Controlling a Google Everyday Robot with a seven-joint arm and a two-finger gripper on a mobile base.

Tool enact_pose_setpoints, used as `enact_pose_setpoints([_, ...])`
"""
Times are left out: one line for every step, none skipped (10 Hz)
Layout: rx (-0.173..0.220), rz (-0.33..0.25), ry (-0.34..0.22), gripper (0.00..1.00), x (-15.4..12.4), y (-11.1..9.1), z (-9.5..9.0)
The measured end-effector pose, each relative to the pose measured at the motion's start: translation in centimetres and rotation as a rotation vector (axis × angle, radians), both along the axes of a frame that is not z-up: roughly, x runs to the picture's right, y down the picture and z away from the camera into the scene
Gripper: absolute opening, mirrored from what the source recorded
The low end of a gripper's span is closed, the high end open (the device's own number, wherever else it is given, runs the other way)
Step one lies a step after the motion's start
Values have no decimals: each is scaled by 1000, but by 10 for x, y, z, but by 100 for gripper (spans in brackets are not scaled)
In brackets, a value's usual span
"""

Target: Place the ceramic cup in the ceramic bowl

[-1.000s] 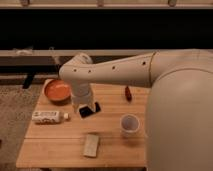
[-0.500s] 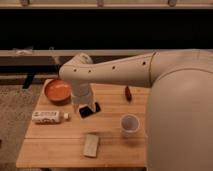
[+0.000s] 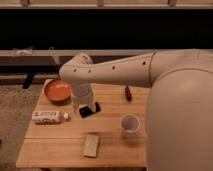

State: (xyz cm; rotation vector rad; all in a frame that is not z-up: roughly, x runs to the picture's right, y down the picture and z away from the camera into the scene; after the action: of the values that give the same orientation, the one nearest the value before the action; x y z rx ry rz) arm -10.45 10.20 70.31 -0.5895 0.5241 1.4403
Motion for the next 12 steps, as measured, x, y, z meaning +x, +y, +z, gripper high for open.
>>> enact_pose_setpoints([0,0,0,65,0,0,0])
enact_pose_setpoints([0,0,0,65,0,0,0])
enact_pose_setpoints([0,0,0,65,0,0,0])
enact_pose_setpoints([0,0,0,65,0,0,0])
enact_pose_setpoints([0,0,0,65,0,0,0])
enact_pose_setpoints([0,0,0,65,0,0,0])
enact_pose_setpoints([0,0,0,65,0,0,0])
enact_pose_setpoints([0,0,0,65,0,0,0])
enact_pose_setpoints([0,0,0,65,0,0,0])
enact_pose_setpoints([0,0,0,65,0,0,0])
enact_pose_setpoints([0,2,1,65,1,0,0])
enact_pose_setpoints([2,4,0,65,4,-2,-1])
